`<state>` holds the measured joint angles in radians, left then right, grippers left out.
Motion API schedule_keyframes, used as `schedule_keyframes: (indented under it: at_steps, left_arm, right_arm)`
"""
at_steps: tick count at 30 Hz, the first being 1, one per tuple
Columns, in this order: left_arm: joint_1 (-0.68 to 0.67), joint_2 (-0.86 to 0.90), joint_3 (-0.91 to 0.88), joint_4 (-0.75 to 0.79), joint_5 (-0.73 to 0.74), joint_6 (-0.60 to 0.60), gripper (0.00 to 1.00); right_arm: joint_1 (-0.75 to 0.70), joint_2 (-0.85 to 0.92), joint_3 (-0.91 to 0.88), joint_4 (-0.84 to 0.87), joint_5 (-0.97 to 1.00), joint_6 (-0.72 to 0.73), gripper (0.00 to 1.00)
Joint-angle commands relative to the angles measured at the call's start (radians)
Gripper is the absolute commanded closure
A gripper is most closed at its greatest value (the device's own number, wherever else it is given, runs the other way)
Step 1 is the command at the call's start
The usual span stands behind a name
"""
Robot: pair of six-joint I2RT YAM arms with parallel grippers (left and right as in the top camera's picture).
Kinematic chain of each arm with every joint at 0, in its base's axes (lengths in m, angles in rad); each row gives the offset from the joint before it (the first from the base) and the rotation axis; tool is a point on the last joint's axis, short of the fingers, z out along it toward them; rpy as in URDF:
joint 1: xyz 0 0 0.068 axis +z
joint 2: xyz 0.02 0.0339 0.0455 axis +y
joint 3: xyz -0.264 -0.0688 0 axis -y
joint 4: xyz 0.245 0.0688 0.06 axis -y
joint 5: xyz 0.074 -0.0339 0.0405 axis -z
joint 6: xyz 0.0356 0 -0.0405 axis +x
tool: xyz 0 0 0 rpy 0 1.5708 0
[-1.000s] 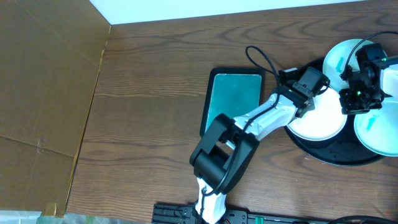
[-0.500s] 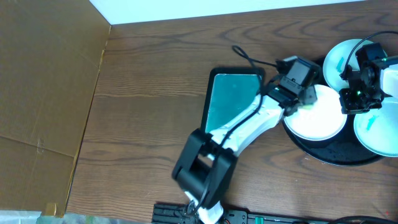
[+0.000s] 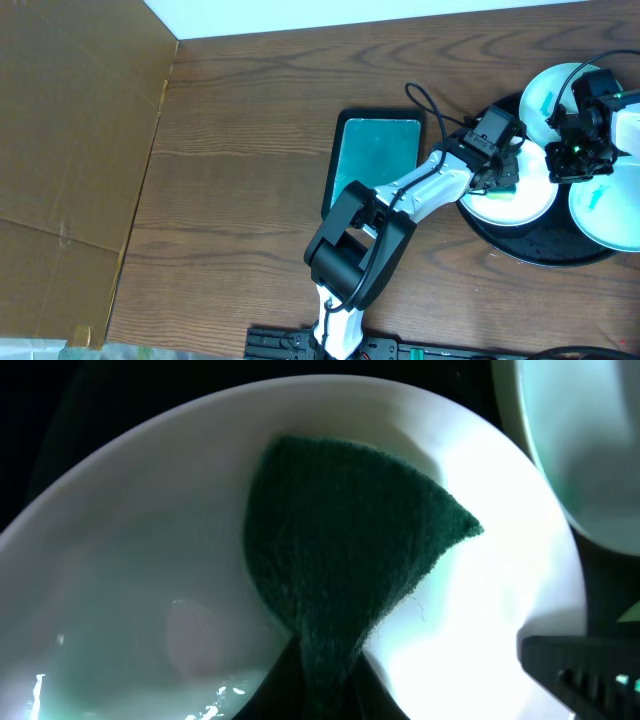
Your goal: Clean dirty plates on tray and stack at the side
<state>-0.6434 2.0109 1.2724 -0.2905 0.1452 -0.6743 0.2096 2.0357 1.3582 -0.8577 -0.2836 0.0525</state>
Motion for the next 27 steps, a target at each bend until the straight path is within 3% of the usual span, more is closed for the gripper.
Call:
schedule_keyframes:
  at_steps: [1,7,19,27]
  left_arm:
    - [-0.002,0.059,-0.001,-0.023,-0.147,0.114,0.93]
    - [-0.002,-0.017,-0.001,-0.068,-0.400,0.170,0.93]
    - [0.026,-0.322,-0.001,-0.099,-0.409,0.180,0.93]
    - [0.228,-0.505,-0.001,-0.254,-0.409,0.181,0.93]
  right_arm:
    - [0.002,0.014,-0.008,0.002,0.047,-0.005,0.99]
    - [0.002,0.014,-0.007,0.002,0.047,-0.005,0.99]
    - [0.002,-0.050,0.003,0.001,0.047,-0.006,0.99]
    - [0.031,-0.189,0.003,0.002,0.158,-0.017,0.99]
